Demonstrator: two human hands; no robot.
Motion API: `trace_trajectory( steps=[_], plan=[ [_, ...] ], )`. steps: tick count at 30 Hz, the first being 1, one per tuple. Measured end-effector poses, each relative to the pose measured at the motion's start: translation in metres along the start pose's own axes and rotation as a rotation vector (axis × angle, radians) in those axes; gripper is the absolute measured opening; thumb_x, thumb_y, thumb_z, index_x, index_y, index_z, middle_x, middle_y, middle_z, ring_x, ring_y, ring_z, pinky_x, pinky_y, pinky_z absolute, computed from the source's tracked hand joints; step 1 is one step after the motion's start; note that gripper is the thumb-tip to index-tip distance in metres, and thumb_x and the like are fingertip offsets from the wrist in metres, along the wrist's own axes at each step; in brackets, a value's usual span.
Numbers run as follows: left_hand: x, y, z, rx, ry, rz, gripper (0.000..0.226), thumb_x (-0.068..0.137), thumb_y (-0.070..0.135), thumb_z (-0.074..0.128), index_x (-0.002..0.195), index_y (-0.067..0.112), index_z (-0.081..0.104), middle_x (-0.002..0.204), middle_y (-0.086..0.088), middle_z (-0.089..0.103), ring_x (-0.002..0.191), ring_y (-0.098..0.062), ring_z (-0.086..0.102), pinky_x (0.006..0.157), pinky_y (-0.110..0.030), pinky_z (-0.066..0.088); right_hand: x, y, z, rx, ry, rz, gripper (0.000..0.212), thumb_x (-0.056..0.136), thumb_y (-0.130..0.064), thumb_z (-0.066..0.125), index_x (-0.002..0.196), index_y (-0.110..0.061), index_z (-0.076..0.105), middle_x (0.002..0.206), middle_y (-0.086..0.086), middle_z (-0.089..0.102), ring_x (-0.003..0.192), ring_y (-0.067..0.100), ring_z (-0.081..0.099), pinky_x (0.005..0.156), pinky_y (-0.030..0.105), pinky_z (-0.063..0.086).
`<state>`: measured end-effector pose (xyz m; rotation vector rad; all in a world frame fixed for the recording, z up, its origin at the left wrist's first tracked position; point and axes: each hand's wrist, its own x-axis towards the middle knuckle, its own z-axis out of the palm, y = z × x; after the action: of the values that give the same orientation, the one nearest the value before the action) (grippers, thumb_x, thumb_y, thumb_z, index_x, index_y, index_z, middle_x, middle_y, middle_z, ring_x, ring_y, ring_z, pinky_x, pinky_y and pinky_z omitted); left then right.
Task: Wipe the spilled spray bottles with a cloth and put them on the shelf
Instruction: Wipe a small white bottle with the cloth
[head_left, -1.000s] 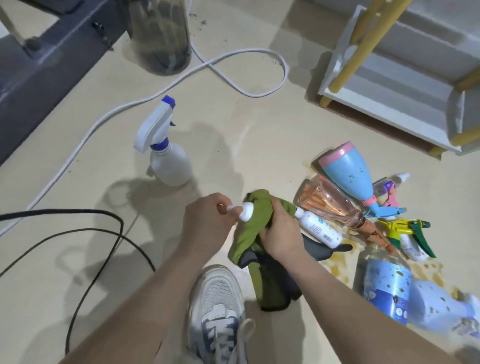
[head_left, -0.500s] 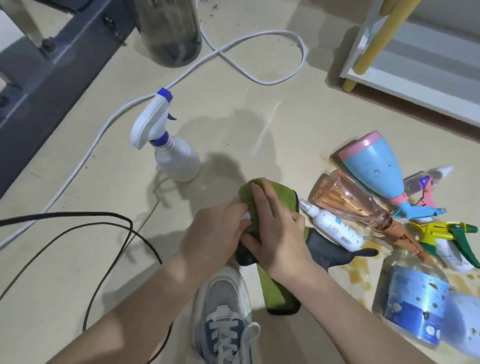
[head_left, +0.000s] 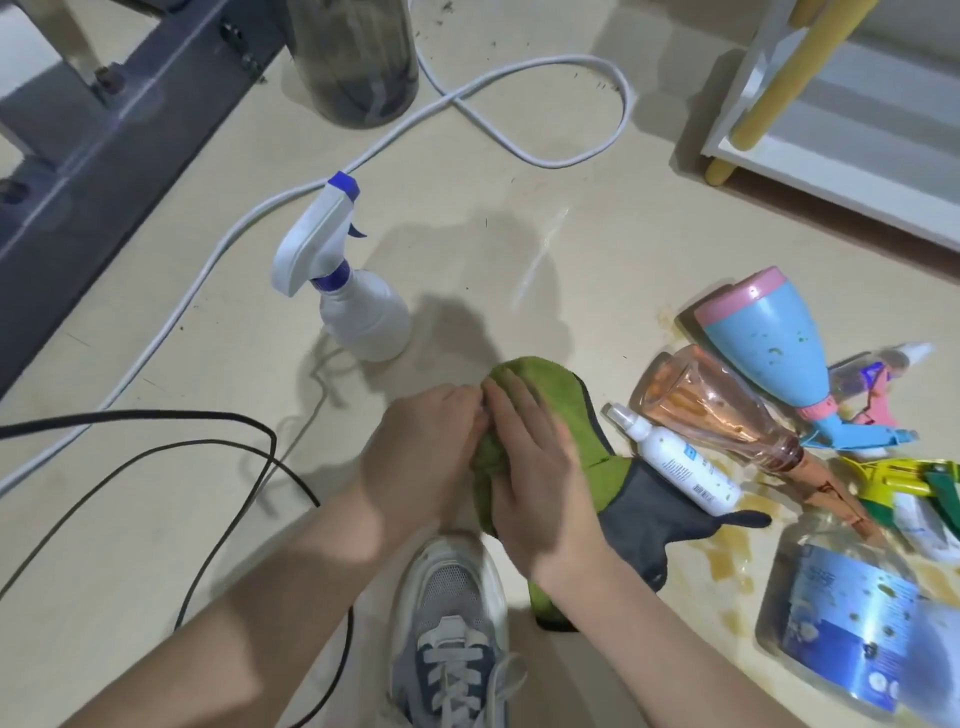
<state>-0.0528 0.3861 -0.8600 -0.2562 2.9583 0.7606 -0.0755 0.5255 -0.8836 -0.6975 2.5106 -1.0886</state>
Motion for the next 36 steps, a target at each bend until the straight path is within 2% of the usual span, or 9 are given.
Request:
trace_trajectory(
  steps=[4,7,9,13,18,23,27,32,36],
  plan=[
    [-0.01,0.005,0.004,-0.004,0.068,-0.039,0.03,0.088,0.033,0.045,0.084,0.014,0.068,0.071,0.0,0.064,0.064,-0.025,0.062,0.058,-0.026,0.032,0.001,0.04,0.001,0.015,-0.103,0.143,0.074,0.079,0.0,0.041,0.152,-0.009,0.029,0.156,0.014,0.033,0.146,0.028,0.03,0.117,0.039,0.03],
    [-0.012,0.012,0.009,-0.046,0.12,-0.02,0.028,0.083,0.026,0.053,0.095,0.011,0.073,0.078,-0.003,0.068,0.064,-0.024,0.065,0.065,-0.026,0.039,0.01,0.041,-0.007,0.08,-0.066,0.298,0.079,0.077,0.015,0.042,0.15,-0.012,0.034,0.155,0.006,0.036,0.146,0.02,0.03,0.114,0.014,0.02],
    [-0.008,0.016,0.006,-0.113,0.09,-0.013,0.025,0.083,0.019,0.056,0.102,0.013,0.072,0.081,-0.005,0.065,0.067,-0.026,0.064,0.061,-0.029,0.046,0.009,0.013,-0.005,0.204,0.0,0.269,0.076,0.074,0.012,0.038,0.146,-0.01,0.041,0.15,0.003,0.042,0.141,0.013,0.035,0.113,0.01,0.021],
    [-0.006,0.013,0.006,0.009,0.06,0.053,0.026,0.089,0.025,0.041,0.09,0.011,0.062,0.073,-0.006,0.055,0.059,-0.028,0.056,0.051,-0.029,0.038,-0.003,-0.002,0.002,0.269,0.012,0.099,0.082,0.069,0.008,0.038,0.149,-0.009,0.035,0.152,0.004,0.035,0.144,0.015,0.031,0.118,0.028,0.026],
    [-0.004,0.022,0.001,0.123,0.028,-0.064,0.043,0.1,0.042,0.034,0.082,0.009,0.055,0.067,-0.006,0.059,0.058,-0.031,0.059,0.052,-0.032,0.033,0.02,0.042,0.0,-0.018,-0.108,0.246,0.083,0.075,0.01,0.05,0.151,-0.017,0.032,0.153,0.008,0.039,0.141,0.026,0.037,0.11,0.048,0.037],
    [0.016,0.021,-0.012,0.051,-0.056,-0.247,0.034,0.102,0.04,0.038,0.087,0.014,0.053,0.08,-0.007,0.062,0.086,-0.032,0.061,0.07,-0.036,0.038,0.013,-0.002,-0.01,0.187,-0.106,0.211,0.078,0.075,0.002,0.048,0.145,-0.029,0.039,0.139,-0.024,0.049,0.128,0.014,0.052,0.104,0.041,0.046],
    [0.005,0.021,-0.015,-0.26,-0.008,-0.329,0.02,0.094,0.036,0.056,0.108,0.029,0.067,0.08,0.005,0.065,0.09,-0.023,0.064,0.076,-0.031,0.046,0.003,0.006,-0.002,0.274,-0.131,0.183,0.097,0.072,-0.003,0.051,0.156,-0.033,0.013,0.155,-0.003,0.038,0.14,0.023,0.041,0.112,0.04,0.039],
    [0.007,0.025,-0.01,-0.089,-0.081,-0.112,0.036,0.094,0.038,0.041,0.119,0.018,0.058,0.099,-0.009,0.069,0.092,-0.033,0.064,0.079,-0.041,0.049,0.023,0.044,-0.006,-0.024,-0.113,0.162,0.084,0.073,0.002,0.057,0.148,-0.028,0.034,0.142,0.0,0.05,0.132,0.022,0.046,0.105,0.044,0.043],
    [0.019,0.024,-0.01,0.092,-0.117,-0.13,0.031,0.102,0.04,0.036,0.108,0.012,0.048,0.098,-0.01,0.064,0.092,-0.033,0.062,0.074,-0.038,0.043,0.03,0.025,-0.009,0.146,-0.045,0.208,0.068,0.07,-0.002,0.048,0.136,-0.017,0.051,0.134,0.002,0.058,0.125,0.023,0.053,0.103,0.039,0.044]
  ],
)
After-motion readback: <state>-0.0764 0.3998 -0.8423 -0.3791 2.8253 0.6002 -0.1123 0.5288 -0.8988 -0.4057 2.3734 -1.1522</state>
